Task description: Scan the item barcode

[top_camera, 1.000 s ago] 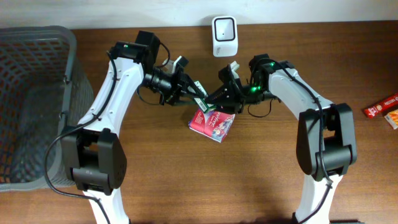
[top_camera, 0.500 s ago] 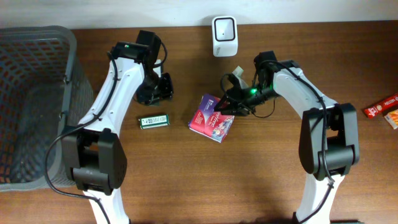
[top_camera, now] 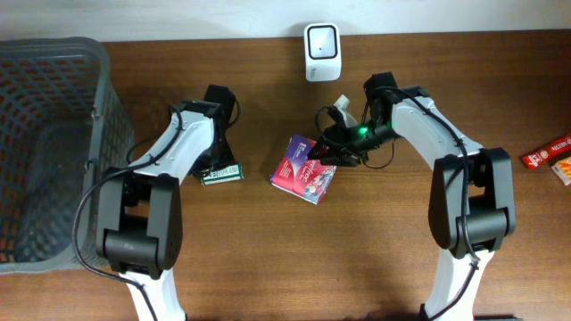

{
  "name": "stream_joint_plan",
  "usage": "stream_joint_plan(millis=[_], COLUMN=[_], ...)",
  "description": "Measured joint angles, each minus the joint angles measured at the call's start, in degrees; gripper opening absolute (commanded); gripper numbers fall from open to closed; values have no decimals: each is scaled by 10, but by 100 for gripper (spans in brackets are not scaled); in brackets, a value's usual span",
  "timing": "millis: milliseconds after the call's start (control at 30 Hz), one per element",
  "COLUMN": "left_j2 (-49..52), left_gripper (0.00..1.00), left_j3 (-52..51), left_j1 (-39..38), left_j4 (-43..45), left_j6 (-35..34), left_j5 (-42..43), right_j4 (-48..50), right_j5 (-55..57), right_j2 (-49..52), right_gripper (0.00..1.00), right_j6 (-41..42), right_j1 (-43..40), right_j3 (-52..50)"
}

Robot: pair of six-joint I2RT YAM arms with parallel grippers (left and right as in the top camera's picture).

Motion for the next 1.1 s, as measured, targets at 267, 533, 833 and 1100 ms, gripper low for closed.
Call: stream_joint_plan(millis=[267, 533, 833, 1100], left_j2=[-5, 5, 5, 5], left_gripper=[22, 38, 56, 44], left_j3=[-24, 130, 130, 93], left_j1=[-48, -75, -13, -53], left_j4=[1, -117, -135, -141], left_j6=[-2, -5, -5, -5], left_j5=[264, 195, 94, 120], right_j4=[-2, -16, 38, -24], right_j5=[0, 2, 311, 462], right_j2=[0, 0, 0, 0], right_gripper=[52, 48, 5, 22], right_j6=[0, 0, 145, 191], right_j1=[0, 8, 166, 169], right_j3=[0, 0, 0, 0])
